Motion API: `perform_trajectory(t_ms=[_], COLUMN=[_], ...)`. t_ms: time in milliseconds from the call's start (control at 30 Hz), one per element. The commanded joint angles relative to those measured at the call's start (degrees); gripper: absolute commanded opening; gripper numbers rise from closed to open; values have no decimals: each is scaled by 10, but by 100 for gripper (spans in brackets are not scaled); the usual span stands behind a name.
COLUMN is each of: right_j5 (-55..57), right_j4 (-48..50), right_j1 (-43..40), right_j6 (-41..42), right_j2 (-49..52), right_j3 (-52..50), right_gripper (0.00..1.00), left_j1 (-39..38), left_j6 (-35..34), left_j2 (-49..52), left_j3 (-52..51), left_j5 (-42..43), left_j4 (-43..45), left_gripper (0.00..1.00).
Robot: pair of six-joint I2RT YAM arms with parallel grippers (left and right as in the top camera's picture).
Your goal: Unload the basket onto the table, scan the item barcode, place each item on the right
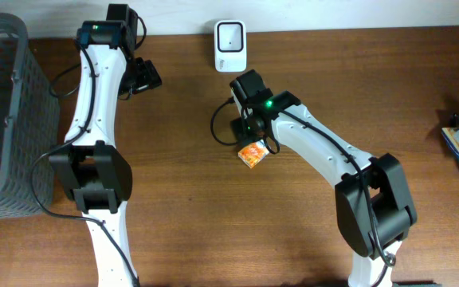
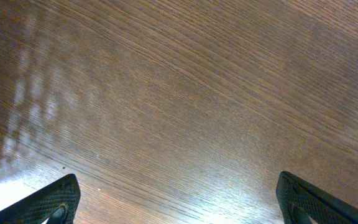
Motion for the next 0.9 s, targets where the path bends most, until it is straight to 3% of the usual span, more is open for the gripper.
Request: perform_trajectory(t_ms=[0,33,67,100,233,267,333,367,400,433,533,667,767,800,833,867], right_j5=[12,11,5,-2,-35,-39,-15,3,3,4,13,-148,-150,-150,-150,-150], right_j4=[11,10,2,-11,-172,-237,-369,-383,-383,-384,-358,-319,-249,-236,-236,-237], right_j1=[-12,-20,-34,-47,-76,-76,-76,-76,-76,-76,-77,-85,-80,-80,-80,-80], right_j6=[-10,0,56,82,87,87,82,59,15,-16,-18,-265,-295,-309,-299,-254], right_j2=[33,54,74,79,67,57,47,47,47,49,49,49,49,49,49,49], right_j3=[1,1,1,1,2,15,90,109,114,114,73,-8,-44,-50,-51,-50], right_gripper=[24,21,9,7,12,20,69,87,92,92,69,72,76,72,48,46], left_j1=[2,2,2,2,2,2,2,2,2,2,2,2,2,2,2,2], left_j6=[1,1,1,1,1,1,1,1,1,1,1,1,1,1,1,1], left_j2=[-8,-8,-8,-8,-8,-8,-8,-8,-8,-8,-8,-8,-8,-8,-8,-8], left_j3=[5,5,5,5,5,5,5,5,5,5,5,5,5,5,5,5], left_j5=[-6,-6,-6,-6,-6,-6,-6,-6,-6,-6,-6,-6,-6,-6,-6,-6], left_j4=[1,1,1,1,1,1,1,1,1,1,1,1,1,1,1,1], left_gripper=[99,99,99,99,99,99,99,99,99,99,99,99,99,99,99,99])
